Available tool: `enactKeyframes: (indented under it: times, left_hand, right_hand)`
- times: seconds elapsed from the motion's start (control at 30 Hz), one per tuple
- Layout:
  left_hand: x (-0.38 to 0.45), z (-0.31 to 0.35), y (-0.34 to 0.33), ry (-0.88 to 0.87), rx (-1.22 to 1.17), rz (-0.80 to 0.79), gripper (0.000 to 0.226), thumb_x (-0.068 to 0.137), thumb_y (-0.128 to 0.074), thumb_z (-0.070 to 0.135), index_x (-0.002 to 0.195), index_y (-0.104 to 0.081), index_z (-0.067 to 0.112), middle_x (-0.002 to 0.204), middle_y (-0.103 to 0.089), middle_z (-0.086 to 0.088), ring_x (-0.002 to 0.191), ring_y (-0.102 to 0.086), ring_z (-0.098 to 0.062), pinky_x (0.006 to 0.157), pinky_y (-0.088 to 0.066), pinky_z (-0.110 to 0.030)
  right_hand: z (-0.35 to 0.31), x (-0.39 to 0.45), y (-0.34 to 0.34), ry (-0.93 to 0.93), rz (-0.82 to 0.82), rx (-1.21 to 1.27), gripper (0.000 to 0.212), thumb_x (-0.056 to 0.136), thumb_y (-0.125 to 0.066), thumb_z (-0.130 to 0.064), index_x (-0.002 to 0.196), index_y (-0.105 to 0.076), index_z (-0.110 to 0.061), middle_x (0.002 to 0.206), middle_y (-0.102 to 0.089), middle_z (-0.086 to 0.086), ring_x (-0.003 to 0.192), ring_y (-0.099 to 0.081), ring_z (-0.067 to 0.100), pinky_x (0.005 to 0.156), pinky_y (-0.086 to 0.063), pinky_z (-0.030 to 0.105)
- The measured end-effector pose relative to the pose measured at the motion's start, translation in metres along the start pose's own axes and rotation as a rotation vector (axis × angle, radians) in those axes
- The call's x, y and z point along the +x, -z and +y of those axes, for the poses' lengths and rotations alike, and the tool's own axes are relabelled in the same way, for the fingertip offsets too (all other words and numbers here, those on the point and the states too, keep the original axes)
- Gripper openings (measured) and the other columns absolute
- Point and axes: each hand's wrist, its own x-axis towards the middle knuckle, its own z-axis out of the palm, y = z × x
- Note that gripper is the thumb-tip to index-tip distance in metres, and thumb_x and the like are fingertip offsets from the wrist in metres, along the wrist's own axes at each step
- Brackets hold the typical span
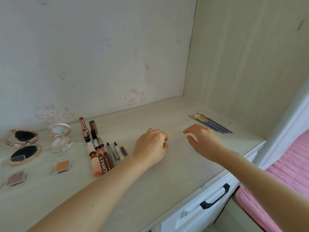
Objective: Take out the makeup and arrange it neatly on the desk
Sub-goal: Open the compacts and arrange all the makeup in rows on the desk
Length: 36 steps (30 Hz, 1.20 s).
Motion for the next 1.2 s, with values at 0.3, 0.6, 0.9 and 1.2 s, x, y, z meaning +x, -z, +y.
enactKeyframes:
  times: [0.3, 0.6, 0.9, 1.2]
  left_hand:
    - [0.069, 0.061, -0.032, 0.012, -0.114, -0.126, 0.025, 0.086, -0.049, 0.02, 0.104, -0.066, 0.021, 0.112, -0.064, -0.005, 0.113, -0.05, -0.026, 0.089, -0.048, -0.037]
    - [0.122, 0.098, -0.064, 0.07, -0.141, -0.12, 0.037, 0.09, -0.048, 0.021, 0.125, -0.058, 0.015, 0.125, -0.054, -0.011, 0.122, -0.045, -0.03, 0.097, -0.045, -0.042]
    - [0.14, 0.114, -0.087, 0.082, -0.024, -0.149, 0.036, 0.095, -0.041, 0.028, 0.121, -0.056, 0.009, 0.128, -0.05, -0.013, 0.123, -0.04, -0.033, 0.092, -0.041, -0.042]
    - [0.15, 0.119, -0.091, 0.15, 0.083, -0.109, 0.032, 0.097, -0.041, 0.029, 0.122, -0.055, 0.015, 0.124, -0.053, -0.009, 0.117, -0.041, -0.029, 0.082, -0.032, -0.036]
  right_hand:
    - [0.085, 0.017, 0.033, -0.188, 0.005, -0.094, 0.02, 0.09, -0.052, -0.012, 0.101, -0.069, -0.013, 0.1, -0.063, 0.01, 0.095, -0.06, 0.032, 0.082, -0.049, 0.039]
    - [0.143, 0.045, 0.028, -0.436, 0.002, -0.029, 0.029, 0.093, -0.051, -0.015, 0.119, -0.062, -0.011, 0.115, -0.064, 0.011, 0.103, -0.059, 0.029, 0.083, -0.041, 0.026]
    - [0.156, 0.059, 0.025, -0.478, -0.052, -0.072, 0.025, 0.096, -0.047, -0.02, 0.113, -0.064, -0.012, 0.112, -0.065, 0.013, 0.099, -0.059, 0.03, 0.08, -0.042, 0.029]
    - [0.147, 0.065, 0.016, -0.465, -0.039, -0.103, 0.017, 0.091, -0.059, -0.02, 0.099, -0.071, -0.011, 0.105, -0.069, 0.011, 0.097, -0.061, 0.029, 0.077, -0.042, 0.027]
